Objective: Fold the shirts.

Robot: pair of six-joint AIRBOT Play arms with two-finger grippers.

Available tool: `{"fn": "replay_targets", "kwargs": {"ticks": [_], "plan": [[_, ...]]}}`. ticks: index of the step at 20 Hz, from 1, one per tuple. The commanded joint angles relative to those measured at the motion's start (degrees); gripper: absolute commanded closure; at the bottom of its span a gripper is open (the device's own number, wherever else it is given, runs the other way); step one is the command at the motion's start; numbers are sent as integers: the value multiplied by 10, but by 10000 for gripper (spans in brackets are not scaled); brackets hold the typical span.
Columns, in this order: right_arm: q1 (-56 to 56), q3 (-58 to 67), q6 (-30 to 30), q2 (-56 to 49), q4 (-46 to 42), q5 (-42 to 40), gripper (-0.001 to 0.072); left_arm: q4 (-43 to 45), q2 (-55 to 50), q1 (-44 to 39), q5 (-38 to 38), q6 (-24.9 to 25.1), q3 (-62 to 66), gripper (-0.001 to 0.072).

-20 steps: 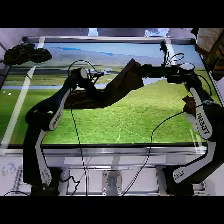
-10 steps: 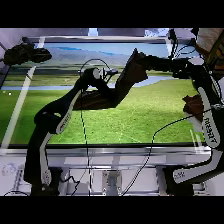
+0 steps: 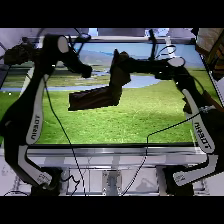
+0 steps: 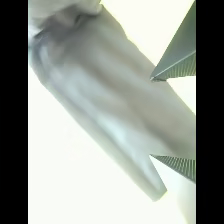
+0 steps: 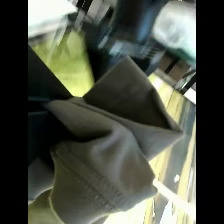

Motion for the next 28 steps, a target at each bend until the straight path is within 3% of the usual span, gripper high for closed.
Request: {"fn": "replay_targets", "kwargs": {"ticks": [1,4,5,8,12,16,21,24,28], "plan": [[108,0,5,-7,-61,-174,683,73,54,31,13,-28,1,173],[183,0,5,-25,-62,-279,678,73,60,39,9,-33,0,174],[202,0,5,-30,-61,-297,641,74,60,39,10,-33,-6,174],[231,0,-2,-35,-62,-304,236,73,60,39,9,-33,-33,174],[233,0,-3,-35,-62,-271,223,74,60,39,11,-33,-44,174],[206,0,-28,-32,-109,-294,225,72,60,39,26,-33,-45,174],[107,0,4,-14,-112,-271,220,60,47,39,47,-33,-71,174],[19,0,96,-17,-126,-205,221,51,23,39,42,-33,-80,174],[-95,0,191,-50,-130,-16,221,37,-7,39,38,-33,-83,174]]}}
